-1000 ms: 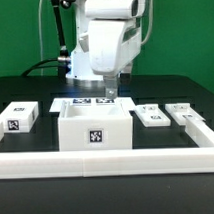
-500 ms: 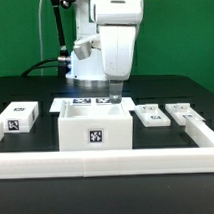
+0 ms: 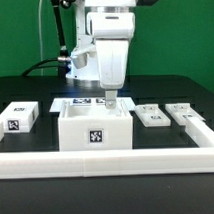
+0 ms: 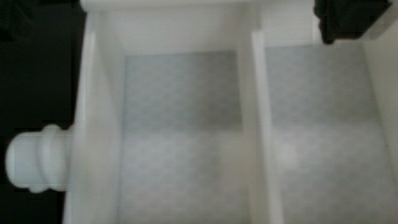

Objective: Assemble cabinet

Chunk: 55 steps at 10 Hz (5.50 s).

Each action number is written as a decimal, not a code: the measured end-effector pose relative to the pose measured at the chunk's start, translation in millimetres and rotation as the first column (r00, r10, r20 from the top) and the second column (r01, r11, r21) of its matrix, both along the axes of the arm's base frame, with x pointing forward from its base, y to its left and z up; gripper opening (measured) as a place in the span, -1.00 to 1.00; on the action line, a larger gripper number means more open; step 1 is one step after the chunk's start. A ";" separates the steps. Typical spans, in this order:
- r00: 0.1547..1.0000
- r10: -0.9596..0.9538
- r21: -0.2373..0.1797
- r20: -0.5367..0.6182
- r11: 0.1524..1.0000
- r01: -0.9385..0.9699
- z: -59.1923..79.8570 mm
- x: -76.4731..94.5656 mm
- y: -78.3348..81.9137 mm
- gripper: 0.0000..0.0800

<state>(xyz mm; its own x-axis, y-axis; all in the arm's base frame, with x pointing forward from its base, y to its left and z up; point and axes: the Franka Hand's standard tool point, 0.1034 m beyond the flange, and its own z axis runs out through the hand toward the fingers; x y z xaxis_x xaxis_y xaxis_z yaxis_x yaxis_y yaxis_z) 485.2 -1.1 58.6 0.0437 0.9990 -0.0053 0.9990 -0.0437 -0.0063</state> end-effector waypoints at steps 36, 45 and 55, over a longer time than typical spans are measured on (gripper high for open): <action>1.000 -0.003 0.056 0.005 0.998 0.003 -42.8 11.9 51.8 -0.91; 1.000 -0.006 0.080 0.012 0.997 0.005 -42.2 28.9 117.0 -0.91; 1.000 -0.020 0.081 0.014 0.997 0.018 -42.5 29.1 115.2 0.96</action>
Offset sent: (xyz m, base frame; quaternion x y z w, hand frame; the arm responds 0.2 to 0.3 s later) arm -0.0369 0.0012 -0.0082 0.0006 0.0112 0.0003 0.9999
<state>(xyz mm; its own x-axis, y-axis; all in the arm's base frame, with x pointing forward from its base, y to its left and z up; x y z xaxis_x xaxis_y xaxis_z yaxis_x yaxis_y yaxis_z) 514.3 114.1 16.1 0.0622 0.9951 0.0766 0.9980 -0.0627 0.0039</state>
